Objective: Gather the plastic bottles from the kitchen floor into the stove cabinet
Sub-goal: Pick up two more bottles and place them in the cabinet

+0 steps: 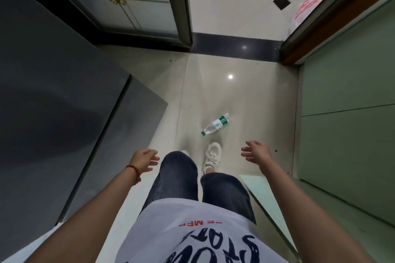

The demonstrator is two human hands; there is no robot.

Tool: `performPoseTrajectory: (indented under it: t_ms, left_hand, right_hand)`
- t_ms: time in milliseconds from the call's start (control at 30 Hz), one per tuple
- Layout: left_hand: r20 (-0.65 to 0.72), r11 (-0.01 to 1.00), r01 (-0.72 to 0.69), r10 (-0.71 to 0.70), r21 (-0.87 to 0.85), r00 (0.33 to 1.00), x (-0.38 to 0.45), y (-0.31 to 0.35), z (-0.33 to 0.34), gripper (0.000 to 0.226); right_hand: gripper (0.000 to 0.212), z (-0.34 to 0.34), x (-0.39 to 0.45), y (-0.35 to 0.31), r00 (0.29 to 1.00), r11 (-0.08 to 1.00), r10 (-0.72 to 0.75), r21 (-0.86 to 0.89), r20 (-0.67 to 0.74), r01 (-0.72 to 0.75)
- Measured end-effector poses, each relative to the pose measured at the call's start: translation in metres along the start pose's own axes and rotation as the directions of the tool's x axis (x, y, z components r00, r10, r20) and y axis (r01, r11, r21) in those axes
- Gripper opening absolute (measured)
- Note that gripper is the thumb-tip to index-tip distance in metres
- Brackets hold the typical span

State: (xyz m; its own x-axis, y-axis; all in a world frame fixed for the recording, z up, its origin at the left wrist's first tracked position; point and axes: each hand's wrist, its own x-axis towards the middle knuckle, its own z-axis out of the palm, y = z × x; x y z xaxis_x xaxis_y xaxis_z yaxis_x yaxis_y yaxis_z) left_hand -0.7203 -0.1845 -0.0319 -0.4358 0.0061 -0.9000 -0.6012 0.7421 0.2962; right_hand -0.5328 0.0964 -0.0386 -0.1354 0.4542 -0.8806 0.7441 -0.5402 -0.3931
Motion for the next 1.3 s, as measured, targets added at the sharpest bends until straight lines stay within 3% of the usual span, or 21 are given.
performPoseTrajectory:
  t_ms: [200, 333, 467, 633, 800, 967, 1300]
  left_hand:
    - [0.008, 0.991, 0.123, -0.124, 0.043, 0.992, 0.056, 0.007, 0.006, 0.022]
    - [0.009, 0.989, 0.113, -0.114, 0.097, 0.993, 0.118, 0.026, 0.021, 0.026]
    - [0.058, 0.993, 0.068, -0.074, 0.098, 0.996, 0.179, 0.041, 0.052, 0.018]
    - [0.118, 0.984, 0.041, -0.062, 0.172, 0.991, 0.258, 0.03, 0.094, 0.016]
    - [0.125, 0.967, 0.081, -0.113, 0.24, 0.986, 0.344, -0.007, 0.134, 0.017]
    - [0.118, 0.975, 0.09, -0.115, 0.202, 0.986, 0.415, -0.036, 0.165, 0.014]
    - [0.138, 0.968, 0.058, -0.094, 0.243, 0.986, 0.481, -0.083, 0.202, 0.017]
  right_hand:
    - [0.028, 0.031, 0.07, -0.025, 0.999, 0.987, -0.001, -0.159, 0.046, 0.008]
    - [0.031, 0.054, 0.135, -0.019, 0.999, 0.943, -0.039, -0.329, 0.035, 0.048]
    - [0.034, 0.081, 0.207, 0.005, 0.99, 0.75, -0.056, -0.649, 0.131, 0.128]
    - [0.043, 0.119, 0.295, 0.033, 0.965, 0.519, -0.078, -0.816, 0.251, 0.254]
    - [0.049, 0.15, 0.388, 0.062, 0.933, 0.356, -0.152, -0.862, 0.327, 0.36]
    - [0.064, 0.181, 0.461, 0.101, 0.844, 0.085, -0.226, -0.853, 0.486, 0.515]
    - [0.069, 0.235, 0.532, 0.152, 0.749, -0.341, -0.223, -0.769, 0.624, 0.54]
